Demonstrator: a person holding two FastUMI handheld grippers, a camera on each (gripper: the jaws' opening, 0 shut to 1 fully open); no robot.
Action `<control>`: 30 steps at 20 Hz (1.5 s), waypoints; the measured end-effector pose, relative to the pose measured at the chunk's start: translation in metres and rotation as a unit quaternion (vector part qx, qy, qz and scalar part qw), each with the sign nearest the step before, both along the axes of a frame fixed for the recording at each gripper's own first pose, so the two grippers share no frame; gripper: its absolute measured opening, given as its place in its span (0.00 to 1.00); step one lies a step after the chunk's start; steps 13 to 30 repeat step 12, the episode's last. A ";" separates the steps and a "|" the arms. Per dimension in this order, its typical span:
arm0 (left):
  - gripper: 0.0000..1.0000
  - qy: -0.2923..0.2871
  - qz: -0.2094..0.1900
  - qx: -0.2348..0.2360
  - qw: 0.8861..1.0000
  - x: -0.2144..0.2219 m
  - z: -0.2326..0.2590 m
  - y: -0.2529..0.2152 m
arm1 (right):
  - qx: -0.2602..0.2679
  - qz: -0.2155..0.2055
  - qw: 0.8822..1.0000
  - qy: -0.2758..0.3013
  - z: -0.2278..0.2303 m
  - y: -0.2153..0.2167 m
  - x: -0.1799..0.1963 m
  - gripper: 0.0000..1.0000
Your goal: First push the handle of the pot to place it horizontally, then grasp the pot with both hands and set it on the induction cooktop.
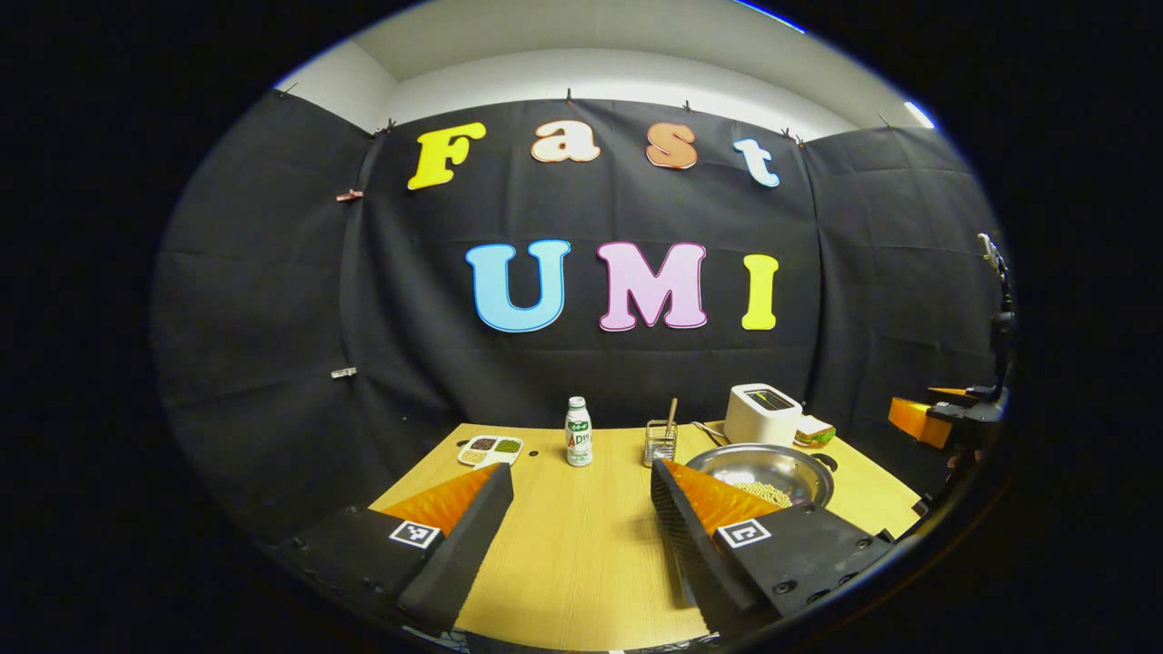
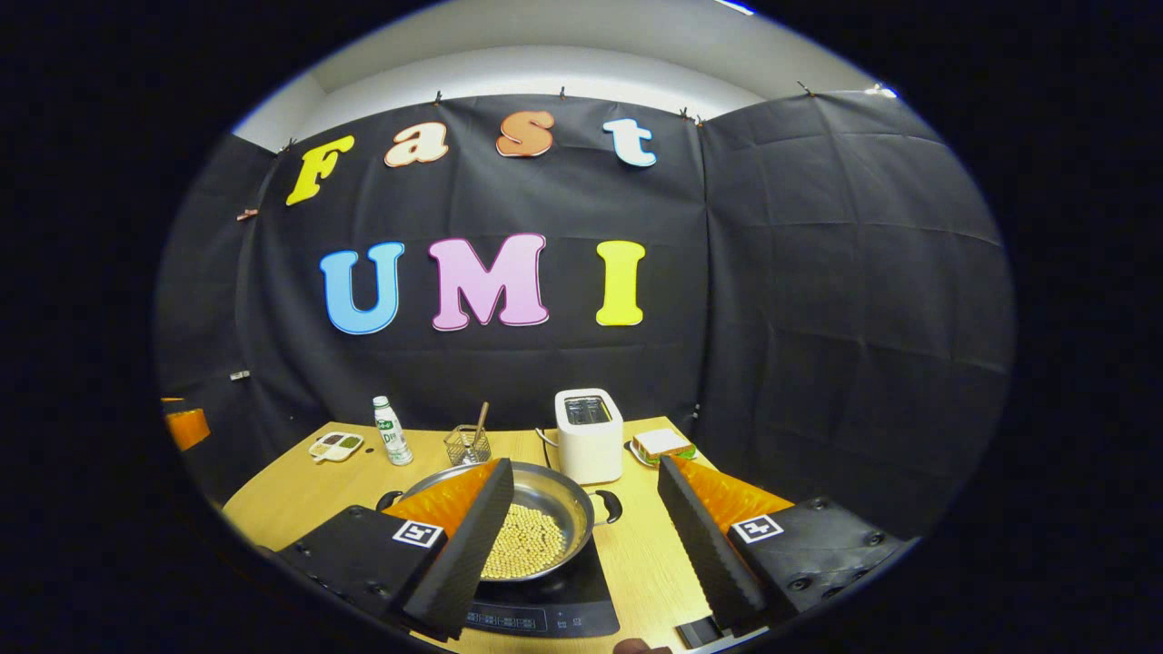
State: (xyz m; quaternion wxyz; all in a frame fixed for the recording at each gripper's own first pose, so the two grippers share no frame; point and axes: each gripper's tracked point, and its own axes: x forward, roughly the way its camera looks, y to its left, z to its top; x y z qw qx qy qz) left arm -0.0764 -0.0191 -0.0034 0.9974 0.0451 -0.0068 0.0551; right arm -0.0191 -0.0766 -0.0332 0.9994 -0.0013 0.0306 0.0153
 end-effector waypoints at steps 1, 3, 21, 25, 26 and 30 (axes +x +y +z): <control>0.95 0.004 0.008 -0.004 1.000 -0.014 -0.009 0.003 | -0.001 -0.007 1.000 -0.014 0.002 -0.006 -0.011 1.00; 0.95 0.001 0.014 -0.022 1.000 -0.038 -0.020 0.004 | 0.006 -0.009 0.999 -0.037 0.007 -0.010 -0.032 0.99; 0.95 -0.012 0.035 -0.041 0.998 -0.079 -0.034 0.014 | 0.013 0.006 0.999 -0.038 0.008 -0.011 -0.063 0.99; 0.95 -0.012 0.035 -0.041 0.998 -0.079 -0.034 0.014 | 0.013 0.006 0.999 -0.038 0.008 -0.011 -0.063 0.99; 0.95 -0.012 0.035 -0.041 0.998 -0.079 -0.034 0.014 | 0.013 0.006 0.999 -0.038 0.008 -0.011 -0.063 0.99; 0.95 -0.012 0.035 -0.041 0.998 -0.079 -0.034 0.014 | 0.013 0.006 0.999 -0.038 0.008 -0.011 -0.063 0.99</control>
